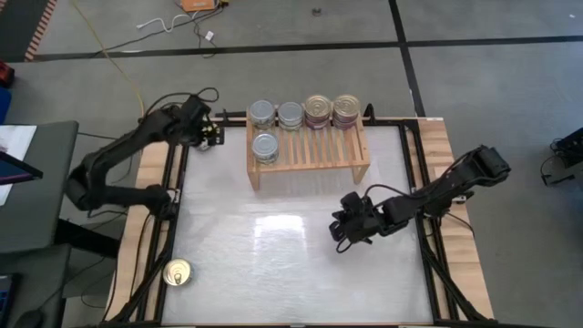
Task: Stack canned seafood by type on shelf
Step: Put the blue tuna can on the shelf
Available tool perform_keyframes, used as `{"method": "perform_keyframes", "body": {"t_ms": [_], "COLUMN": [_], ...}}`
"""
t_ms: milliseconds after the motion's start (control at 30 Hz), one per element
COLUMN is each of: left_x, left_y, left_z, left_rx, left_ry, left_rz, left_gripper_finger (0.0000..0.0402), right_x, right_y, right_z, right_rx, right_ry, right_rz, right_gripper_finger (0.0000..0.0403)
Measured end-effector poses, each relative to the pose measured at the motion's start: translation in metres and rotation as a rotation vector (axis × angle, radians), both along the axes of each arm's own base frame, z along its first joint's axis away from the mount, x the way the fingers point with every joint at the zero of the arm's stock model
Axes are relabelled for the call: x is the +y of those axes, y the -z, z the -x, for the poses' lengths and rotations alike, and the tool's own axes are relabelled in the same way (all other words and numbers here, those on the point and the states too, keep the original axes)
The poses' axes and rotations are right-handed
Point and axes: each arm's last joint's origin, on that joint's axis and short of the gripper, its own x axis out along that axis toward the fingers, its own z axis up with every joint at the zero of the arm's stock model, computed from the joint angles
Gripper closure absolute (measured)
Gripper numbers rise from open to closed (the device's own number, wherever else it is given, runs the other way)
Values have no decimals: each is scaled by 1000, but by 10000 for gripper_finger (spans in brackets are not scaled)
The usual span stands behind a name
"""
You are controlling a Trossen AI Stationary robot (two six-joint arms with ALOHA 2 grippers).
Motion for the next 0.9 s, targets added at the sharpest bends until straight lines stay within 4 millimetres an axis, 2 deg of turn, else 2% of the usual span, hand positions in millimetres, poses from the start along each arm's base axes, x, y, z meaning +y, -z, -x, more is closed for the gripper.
{"method": "perform_keyframes", "body": {"t_ms": [100, 267, 467, 767, 900], "left_x": [17, 47, 75, 91, 94], "left_y": [9, 26, 45, 75, 93], "left_z": [10, 18, 12, 5, 3], "left_rx": [48, 64, 129, 206, 246], "left_ry": [-45, -2, -40, -147, -158], "left_rz": [38, 93, 111, 200, 294], "left_gripper_finger": [170, 170, 170, 170, 170], "right_x": [1, -2, -7, -7, -6], "right_y": [3, 7, 7, 6, 6], "right_z": [-2, -5, -7, -6, -6], "right_rx": [-9, -11, -10, -12, -12], "right_ry": [18, 41, 61, 65, 62], "right_rz": [-3, 19, 28, 35, 36], "right_gripper_finger": [376, 376, 376, 376, 376]}}
